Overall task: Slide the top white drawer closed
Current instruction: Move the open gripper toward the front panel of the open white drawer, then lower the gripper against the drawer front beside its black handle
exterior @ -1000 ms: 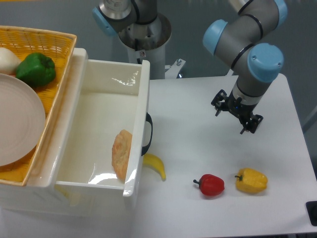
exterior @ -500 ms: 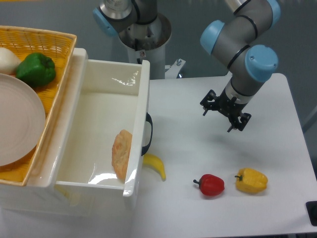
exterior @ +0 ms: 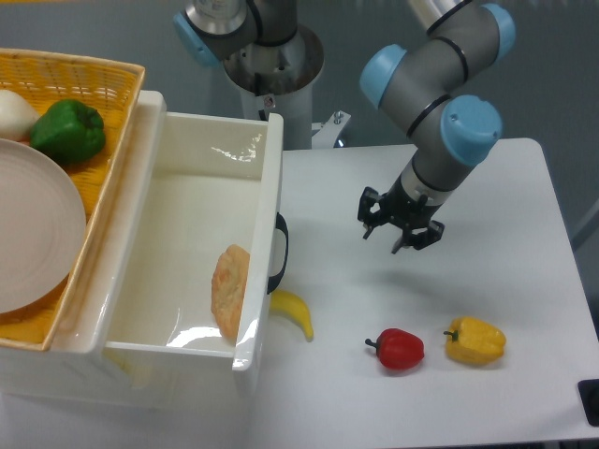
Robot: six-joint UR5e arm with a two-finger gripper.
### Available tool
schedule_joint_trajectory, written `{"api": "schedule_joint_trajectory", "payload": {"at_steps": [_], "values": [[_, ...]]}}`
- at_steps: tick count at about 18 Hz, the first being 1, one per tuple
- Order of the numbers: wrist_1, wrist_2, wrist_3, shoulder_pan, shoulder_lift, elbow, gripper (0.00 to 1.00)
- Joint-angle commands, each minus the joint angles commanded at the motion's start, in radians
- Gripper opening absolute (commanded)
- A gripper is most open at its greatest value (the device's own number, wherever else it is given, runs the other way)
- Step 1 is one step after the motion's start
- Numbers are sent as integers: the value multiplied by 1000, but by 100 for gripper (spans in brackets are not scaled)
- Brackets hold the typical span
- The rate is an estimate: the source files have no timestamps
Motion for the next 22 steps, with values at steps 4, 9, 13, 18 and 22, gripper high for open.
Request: {"api": "schedule_joint_trajectory", "payload": {"at_steps": [4, 9, 13, 18, 22], "values": [[-9, -65, -75, -12, 20, -2, 11], [-75, -156, -111, -14, 38, -3, 11], [-89, -239, -221, -17, 43, -3, 11], [-89, -299, -290, -38, 43, -2, 11], [-89, -312, -306, -55, 48, -2, 11]]}}
